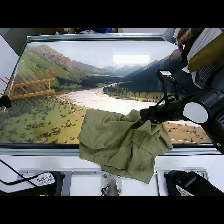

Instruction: Fold the clothes and pants, and hang the long-sleeved shirts on hangers.

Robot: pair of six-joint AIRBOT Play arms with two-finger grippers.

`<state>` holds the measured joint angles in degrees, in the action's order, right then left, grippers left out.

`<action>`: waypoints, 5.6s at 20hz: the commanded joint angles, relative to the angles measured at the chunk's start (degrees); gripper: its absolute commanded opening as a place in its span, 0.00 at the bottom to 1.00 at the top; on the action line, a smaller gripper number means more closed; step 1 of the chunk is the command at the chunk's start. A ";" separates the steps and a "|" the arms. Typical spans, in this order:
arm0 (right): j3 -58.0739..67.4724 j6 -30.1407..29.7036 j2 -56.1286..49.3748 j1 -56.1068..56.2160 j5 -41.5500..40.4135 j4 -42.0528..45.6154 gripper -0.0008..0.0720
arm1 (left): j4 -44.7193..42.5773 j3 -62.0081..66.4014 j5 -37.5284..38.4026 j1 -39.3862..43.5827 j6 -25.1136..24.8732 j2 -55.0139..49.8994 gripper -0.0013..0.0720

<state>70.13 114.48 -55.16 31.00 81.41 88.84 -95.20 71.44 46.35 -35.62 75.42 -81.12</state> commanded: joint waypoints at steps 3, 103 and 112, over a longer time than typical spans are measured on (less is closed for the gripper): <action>-0.02 0.00 -0.24 0.04 0.02 -0.02 0.04 | -8.83 10.27 -3.67 -0.81 0.42 -16.09 0.96; -0.02 0.00 -0.57 0.04 0.04 -0.57 0.03 | 45.66 1.22 55.43 18.01 -70.75 10.93 0.04; 7.58 0.59 -0.52 -5.57 3.74 -1.07 0.03 | 44.70 -6.97 54.80 24.46 -73.77 12.09 0.04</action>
<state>75.07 114.50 -55.72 27.35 83.00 87.81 -49.91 67.55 101.67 -13.37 3.11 -69.67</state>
